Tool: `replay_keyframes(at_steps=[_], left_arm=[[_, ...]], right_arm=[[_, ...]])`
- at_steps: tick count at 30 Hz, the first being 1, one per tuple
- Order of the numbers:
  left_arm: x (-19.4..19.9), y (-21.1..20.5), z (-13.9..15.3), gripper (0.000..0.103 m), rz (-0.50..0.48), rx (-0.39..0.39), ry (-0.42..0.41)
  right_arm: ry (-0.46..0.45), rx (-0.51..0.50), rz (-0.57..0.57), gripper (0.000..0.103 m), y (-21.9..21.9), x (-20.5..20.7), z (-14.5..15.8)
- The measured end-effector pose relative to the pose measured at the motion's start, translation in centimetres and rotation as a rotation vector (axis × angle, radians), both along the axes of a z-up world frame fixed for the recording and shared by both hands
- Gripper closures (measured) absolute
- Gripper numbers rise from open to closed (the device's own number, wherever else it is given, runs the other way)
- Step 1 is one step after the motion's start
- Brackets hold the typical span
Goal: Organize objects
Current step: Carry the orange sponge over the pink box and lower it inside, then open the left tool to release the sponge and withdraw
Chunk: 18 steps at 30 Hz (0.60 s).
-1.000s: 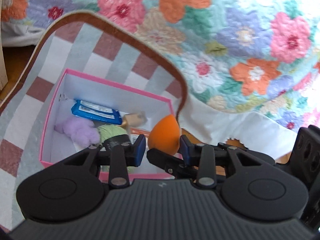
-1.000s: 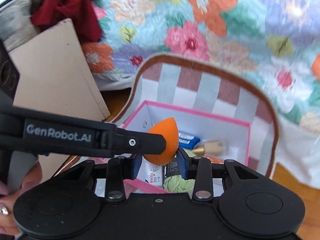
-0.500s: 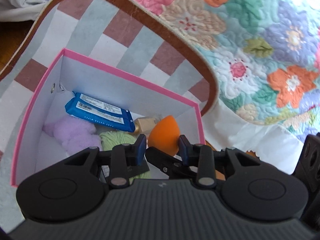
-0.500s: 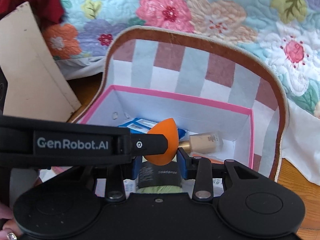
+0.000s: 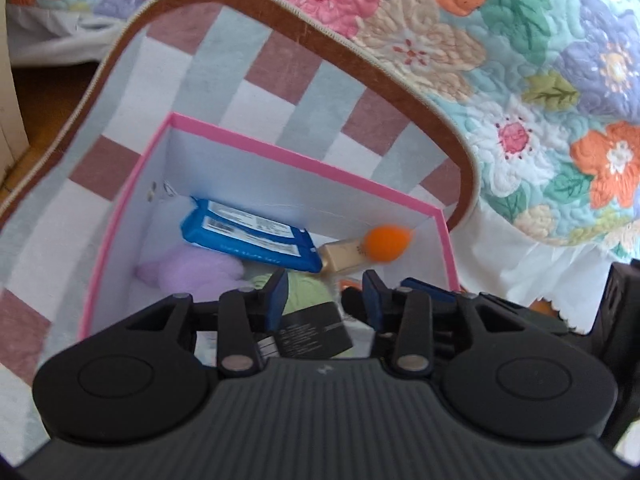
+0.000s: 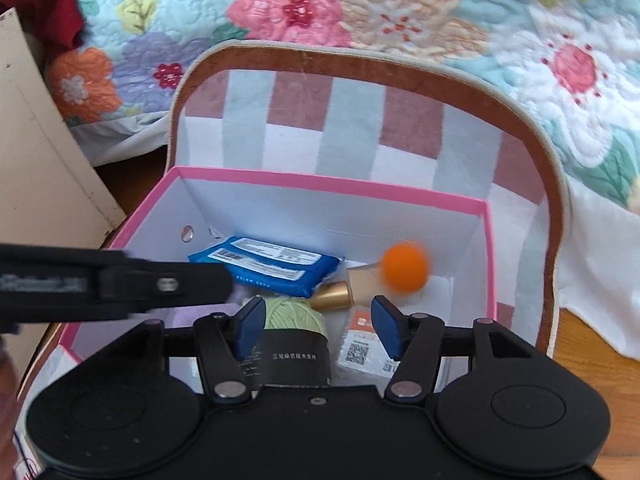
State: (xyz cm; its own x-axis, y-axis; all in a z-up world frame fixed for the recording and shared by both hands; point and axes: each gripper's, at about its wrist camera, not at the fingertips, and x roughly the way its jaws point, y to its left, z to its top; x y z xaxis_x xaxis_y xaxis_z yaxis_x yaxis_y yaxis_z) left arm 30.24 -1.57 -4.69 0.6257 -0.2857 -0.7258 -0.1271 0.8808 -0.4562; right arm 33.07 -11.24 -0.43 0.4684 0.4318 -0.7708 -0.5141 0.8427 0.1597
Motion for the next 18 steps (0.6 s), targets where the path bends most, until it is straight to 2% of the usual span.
replay_keyframes(at_steps=[8,9,12,14,18], left_arm=[[-3.7,0.3,1.6,0.045,0.001,0.086,0.039],[-4.4,0.2,1.8,0.041,0.003,0.106,0.043],[-6.6,-0.3,2.6,0.037,0.002,0.162,0.055],[-7.9,-0.4,3.0,0.032,0.014,0.166,0.081],[-10.3,-0.6,4.2,0.031,0.026,0.169,0.118]], right_arm=[[0.02,0.09,-0.079,0.04,-3.5,-3.0,1.4],[0.012,0.085,-0.071,0.04,-3.9,-3.8,1.7],[-0.014,0.045,-0.034,0.04,-4.4,-6.0,2.4],[-0.038,0.021,-0.015,0.04,-4.7,-7.4,3.0],[-0.08,0.025,0.017,0.04,-5.3,-10.3,4.9]])
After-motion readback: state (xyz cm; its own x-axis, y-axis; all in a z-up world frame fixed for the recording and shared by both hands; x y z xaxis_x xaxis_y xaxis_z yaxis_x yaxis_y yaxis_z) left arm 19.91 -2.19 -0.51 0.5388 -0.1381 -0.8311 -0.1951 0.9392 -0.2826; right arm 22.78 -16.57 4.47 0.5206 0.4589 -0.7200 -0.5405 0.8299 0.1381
